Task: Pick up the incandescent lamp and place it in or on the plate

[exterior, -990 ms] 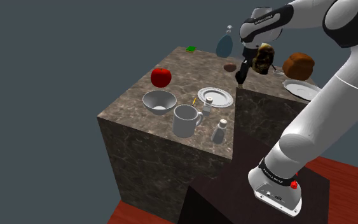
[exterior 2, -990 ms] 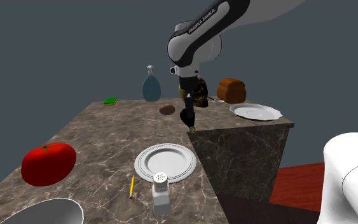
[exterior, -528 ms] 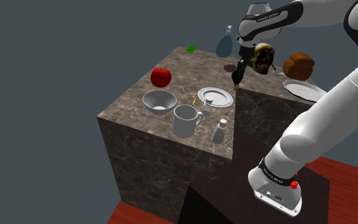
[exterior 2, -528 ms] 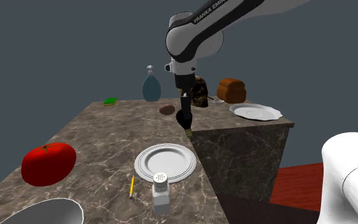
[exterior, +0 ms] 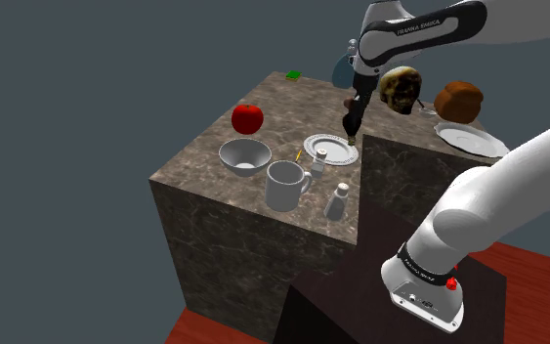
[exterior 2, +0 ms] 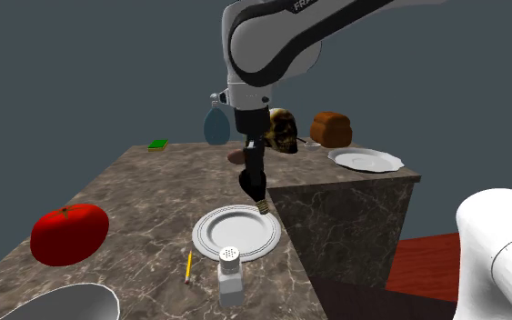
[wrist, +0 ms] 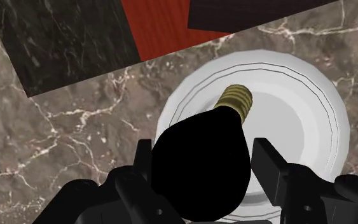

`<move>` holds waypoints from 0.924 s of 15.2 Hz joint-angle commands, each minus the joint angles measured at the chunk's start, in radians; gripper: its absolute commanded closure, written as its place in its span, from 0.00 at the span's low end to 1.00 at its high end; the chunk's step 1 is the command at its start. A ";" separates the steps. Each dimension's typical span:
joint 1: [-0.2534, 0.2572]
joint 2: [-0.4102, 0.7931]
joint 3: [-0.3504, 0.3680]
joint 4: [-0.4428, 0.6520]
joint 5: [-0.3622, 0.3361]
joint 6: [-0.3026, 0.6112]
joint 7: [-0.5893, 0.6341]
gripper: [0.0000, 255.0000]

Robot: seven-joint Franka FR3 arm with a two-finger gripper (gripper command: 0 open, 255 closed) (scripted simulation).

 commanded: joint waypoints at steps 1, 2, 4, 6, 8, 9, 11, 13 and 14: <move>0.015 -0.037 0.038 -0.032 0.003 -0.013 0.054 1.00; 0.028 -0.058 0.067 -0.049 0.011 -0.022 0.092 1.00; 0.027 -0.050 0.064 -0.070 0.009 0.006 0.094 1.00; 0.027 -0.041 0.060 -0.090 0.007 0.035 0.096 1.00; 0.026 -0.032 0.057 -0.109 0.005 0.064 0.098 1.00; 0.026 -0.026 0.055 -0.119 0.004 0.078 0.099 1.00; 0.026 -0.015 0.051 -0.137 0.003 0.107 0.101 1.00; 0.025 -0.002 0.048 -0.154 0.002 0.137 0.102 1.00; 0.025 0.004 0.046 -0.162 0.001 0.152 0.103 1.00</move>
